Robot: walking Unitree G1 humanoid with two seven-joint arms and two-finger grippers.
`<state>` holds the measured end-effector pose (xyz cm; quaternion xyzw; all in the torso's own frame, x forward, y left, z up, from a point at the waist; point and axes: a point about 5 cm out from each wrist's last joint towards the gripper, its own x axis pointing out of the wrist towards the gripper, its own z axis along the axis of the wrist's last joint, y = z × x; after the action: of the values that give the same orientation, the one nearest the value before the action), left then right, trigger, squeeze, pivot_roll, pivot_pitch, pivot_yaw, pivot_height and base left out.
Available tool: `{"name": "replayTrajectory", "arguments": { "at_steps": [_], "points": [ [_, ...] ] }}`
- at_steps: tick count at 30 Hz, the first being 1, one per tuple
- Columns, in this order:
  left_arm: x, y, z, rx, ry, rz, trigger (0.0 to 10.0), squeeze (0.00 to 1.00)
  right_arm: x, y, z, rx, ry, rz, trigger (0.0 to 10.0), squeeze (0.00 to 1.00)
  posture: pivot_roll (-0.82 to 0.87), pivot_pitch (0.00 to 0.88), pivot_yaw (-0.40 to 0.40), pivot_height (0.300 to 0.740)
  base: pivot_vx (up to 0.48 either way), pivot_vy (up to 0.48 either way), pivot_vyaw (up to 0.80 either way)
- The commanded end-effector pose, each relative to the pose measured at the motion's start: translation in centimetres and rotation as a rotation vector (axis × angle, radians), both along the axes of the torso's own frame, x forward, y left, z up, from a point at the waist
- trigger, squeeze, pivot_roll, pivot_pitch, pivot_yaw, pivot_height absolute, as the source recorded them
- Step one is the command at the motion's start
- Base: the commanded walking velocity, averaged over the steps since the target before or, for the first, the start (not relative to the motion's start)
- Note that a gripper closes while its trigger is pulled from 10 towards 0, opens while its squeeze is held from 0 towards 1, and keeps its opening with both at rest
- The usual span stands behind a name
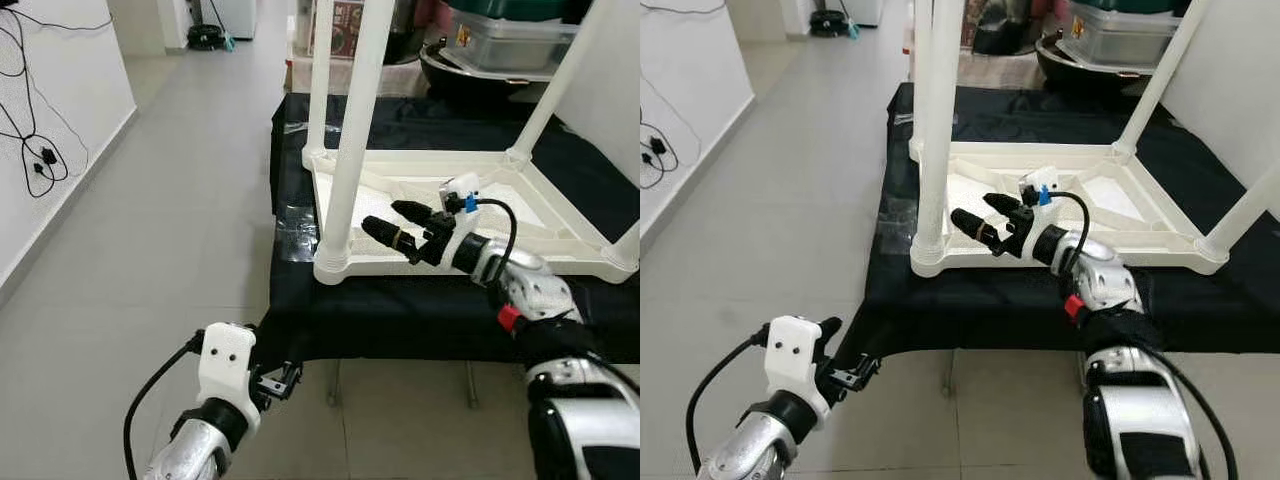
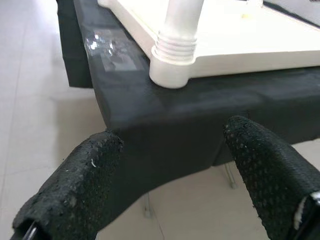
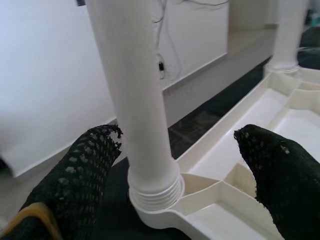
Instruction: Building children table
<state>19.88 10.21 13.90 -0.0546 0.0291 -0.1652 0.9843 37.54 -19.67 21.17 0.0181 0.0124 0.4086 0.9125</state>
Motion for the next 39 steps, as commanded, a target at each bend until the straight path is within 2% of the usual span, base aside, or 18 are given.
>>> {"name": "replayTrajectory", "arguments": {
  "at_steps": [1,8,14,19,23,35,37,39],
  "points": [
    [-0.3,-0.2,0.1,0.001,0.004,-0.012,10.0,0.00,0.1,0.0,0.3,0.018,-0.014,0.029,10.0,0.00,0.09,0.134,-0.084,0.740,0.000,0.000,0.00],
    [-0.6,-0.5,0.2,0.014,0.000,-0.027,10.0,0.00,0.7,1.8,0.7,0.035,-0.036,0.051,10.0,0.00,0.10,0.131,-0.086,0.740,0.000,0.000,0.00],
    [-0.7,-0.6,0.2,0.015,-0.001,-0.032,10.0,0.00,0.6,2.3,0.8,0.065,-0.033,0.105,10.0,0.00,0.09,0.127,-0.083,0.740,0.000,0.000,0.00],
    [-0.7,-0.6,0.1,0.015,-0.001,-0.035,10.0,0.00,0.8,2.8,0.9,0.054,-0.049,0.109,10.0,0.00,0.09,0.124,-0.084,0.740,0.000,0.000,0.00],
    [-0.7,-0.8,0.2,0.017,-0.004,-0.040,10.0,0.00,1.0,4.0,0.6,0.036,-0.061,0.108,10.0,0.00,0.10,0.121,-0.086,0.740,0.000,0.000,0.00],
    [-0.8,-0.9,0.2,0.021,-0.004,-0.043,10.0,0.00,1.5,5.6,0.6,0.052,-0.069,0.095,10.0,0.00,0.09,0.122,-0.088,0.740,0.000,0.000,0.00],
    [-0.8,-0.9,0.2,0.021,-0.003,-0.042,10.0,0.00,1.6,6.2,0.7,0.063,-0.071,0.091,10.0,0.00,0.09,0.130,-0.090,0.740,0.000,0.000,0.00],
    [-0.8,-0.9,0.3,0.021,-0.003,-0.043,10.0,0.00,1.9,7.5,1.0,0.079,-0.080,0.081,10.0,0.00,0.09,0.132,-0.094,0.740,0.000,0.000,0.00]
  ]
}}
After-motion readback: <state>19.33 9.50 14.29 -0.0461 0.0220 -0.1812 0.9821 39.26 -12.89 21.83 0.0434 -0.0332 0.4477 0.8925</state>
